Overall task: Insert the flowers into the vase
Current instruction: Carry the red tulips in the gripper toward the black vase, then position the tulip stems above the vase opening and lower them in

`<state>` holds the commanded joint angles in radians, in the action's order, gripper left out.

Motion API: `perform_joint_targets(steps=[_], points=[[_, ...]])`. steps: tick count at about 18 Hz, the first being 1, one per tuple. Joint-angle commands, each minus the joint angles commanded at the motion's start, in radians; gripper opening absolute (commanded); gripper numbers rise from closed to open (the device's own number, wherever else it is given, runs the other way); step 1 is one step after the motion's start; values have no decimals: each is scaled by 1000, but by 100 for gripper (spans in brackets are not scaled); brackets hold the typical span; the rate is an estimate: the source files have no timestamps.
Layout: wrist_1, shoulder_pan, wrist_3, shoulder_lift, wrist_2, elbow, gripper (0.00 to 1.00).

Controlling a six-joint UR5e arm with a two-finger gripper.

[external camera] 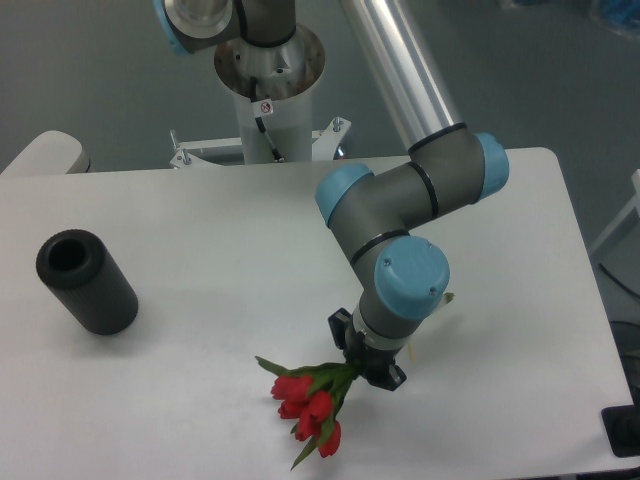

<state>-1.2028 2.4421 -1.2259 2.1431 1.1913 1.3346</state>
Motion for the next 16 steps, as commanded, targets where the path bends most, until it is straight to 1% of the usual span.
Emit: perform_joint_targets(steps=[1, 2, 3, 5, 11, 12, 14, 16], points=[[24, 0, 8, -6, -66, 0, 10], [34, 0, 20, -15, -135, 0, 9], [34, 2, 48, -26, -200, 0, 9], [34, -2, 97, -45, -286, 2, 9], [45, -31, 169, -106, -582, 2, 9], [46, -44, 166, -117, -626, 6, 9], [49, -52, 161, -155, -662, 14, 9], [54, -83, 160, -198, -668, 32, 9]])
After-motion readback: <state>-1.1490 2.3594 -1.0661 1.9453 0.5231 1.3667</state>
